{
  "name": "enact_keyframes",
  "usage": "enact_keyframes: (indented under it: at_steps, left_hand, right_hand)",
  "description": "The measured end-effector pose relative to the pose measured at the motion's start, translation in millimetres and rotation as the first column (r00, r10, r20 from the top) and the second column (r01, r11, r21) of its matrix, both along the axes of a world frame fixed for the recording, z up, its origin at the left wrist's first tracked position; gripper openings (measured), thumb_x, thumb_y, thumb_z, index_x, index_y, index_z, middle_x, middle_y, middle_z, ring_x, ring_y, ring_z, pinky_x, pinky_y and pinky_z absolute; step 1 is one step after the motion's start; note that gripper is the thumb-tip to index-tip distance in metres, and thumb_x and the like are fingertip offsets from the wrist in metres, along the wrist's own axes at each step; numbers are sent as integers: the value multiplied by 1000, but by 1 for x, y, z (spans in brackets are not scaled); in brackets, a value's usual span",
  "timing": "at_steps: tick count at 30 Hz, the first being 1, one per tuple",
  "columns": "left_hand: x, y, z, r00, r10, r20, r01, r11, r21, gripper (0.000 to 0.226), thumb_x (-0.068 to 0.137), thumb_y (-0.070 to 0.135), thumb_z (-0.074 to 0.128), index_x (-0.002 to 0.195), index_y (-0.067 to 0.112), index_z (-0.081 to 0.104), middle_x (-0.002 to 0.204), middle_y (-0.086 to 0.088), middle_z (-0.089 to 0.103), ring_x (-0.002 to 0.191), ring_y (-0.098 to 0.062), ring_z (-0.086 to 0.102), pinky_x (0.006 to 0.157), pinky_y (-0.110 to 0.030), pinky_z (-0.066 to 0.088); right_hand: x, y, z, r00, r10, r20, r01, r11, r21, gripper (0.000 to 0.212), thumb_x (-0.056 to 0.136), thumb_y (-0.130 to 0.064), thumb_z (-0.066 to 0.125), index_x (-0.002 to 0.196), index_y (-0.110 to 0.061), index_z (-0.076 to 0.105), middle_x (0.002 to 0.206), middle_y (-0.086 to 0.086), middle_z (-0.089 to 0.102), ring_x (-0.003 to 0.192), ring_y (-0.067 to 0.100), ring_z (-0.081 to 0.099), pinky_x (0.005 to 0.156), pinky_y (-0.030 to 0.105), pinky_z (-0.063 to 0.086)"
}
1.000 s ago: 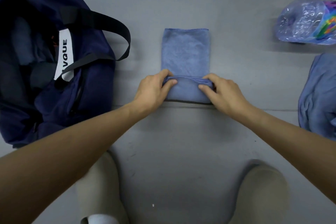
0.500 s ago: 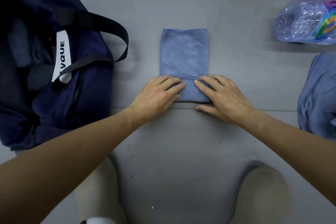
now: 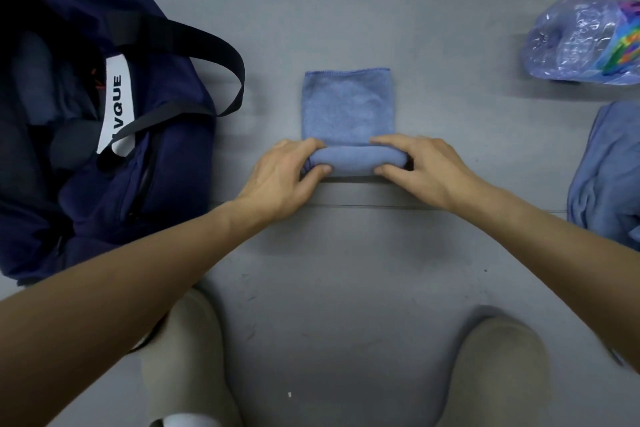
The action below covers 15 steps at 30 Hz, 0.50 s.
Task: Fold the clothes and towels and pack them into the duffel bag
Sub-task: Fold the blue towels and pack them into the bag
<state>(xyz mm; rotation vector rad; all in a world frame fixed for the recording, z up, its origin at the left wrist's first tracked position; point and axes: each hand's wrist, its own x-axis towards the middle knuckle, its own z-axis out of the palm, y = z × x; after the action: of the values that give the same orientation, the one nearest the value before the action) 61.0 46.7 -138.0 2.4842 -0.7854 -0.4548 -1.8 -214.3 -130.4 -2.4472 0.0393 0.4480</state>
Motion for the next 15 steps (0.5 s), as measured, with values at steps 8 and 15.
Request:
enact_keyframes:
  at_steps: [8,15]
  left_hand:
    - [-7,-7,4,990,126,-66,-123,991,53,46,103,39,48,148,36,38,76,6,54,74,-22,55,74,-37,49]
    - [-3,-10,-17,907,-143,397,124,990,74,33,96,21,61,129,22,66,137,-8,58,106,-35,59,83,-47,52]
  right_hand:
    - [-8,5,-8,987,61,148,-44,992,-115,54,100,-32,54,150,-42,36,139,1,50,92,31,63,82,42,54]
    - [-4,12,-14,976,201,80,-162,923,-348,68,91,-66,44,149,-32,44,163,6,25,123,35,45,101,48,45]
